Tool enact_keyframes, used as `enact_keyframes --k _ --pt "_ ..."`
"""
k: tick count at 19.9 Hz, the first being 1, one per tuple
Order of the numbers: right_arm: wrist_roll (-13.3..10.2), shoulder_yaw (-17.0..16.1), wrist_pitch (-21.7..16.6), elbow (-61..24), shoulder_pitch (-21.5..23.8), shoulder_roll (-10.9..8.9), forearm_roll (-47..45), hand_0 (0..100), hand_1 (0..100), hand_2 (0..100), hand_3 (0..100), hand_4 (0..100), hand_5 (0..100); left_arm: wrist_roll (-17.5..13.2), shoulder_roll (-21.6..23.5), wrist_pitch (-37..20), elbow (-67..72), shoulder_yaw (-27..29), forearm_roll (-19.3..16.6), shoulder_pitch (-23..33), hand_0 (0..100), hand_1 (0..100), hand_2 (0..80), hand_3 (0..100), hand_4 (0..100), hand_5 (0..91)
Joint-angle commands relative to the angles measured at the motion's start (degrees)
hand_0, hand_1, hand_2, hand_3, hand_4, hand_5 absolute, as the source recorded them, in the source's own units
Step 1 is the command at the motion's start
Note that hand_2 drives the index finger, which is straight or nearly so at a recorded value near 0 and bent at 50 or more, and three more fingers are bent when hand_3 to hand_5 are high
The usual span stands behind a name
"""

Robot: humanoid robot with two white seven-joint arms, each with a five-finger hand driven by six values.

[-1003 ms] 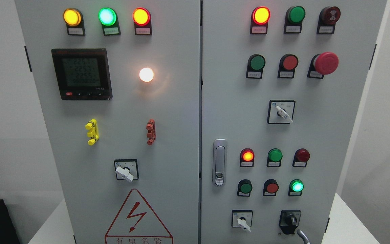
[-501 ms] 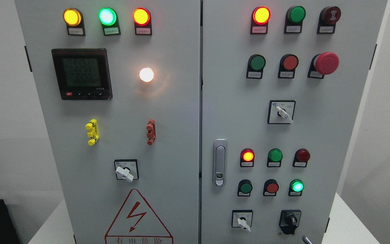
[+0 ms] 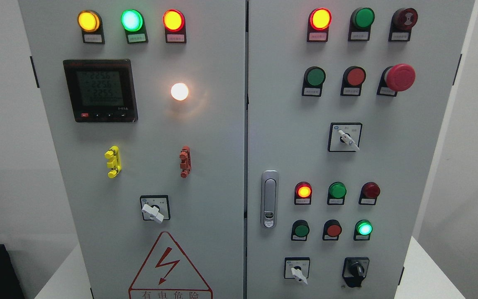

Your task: Trip black knob to open circuit

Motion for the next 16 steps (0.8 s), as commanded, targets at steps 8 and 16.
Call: enact_keyframes --k 8,16 --pt "-0.31 1.30 -2.44 -2.70 2.95 0.63 -0.17 54 38 0 38 28 28 0.01 -0.09 0.01 -0.01 0.07 0.13 -0.14 12 39 0.0 0 0 0.0" --pt "0.31 2.27 -3.23 -3.58 5.95 0.72 -0.17 9 3 0 0 0 0 0.01 -0.09 -0.08 -0.01 0.07 0.13 -0.14 12 39 0.0 0 0 0.0"
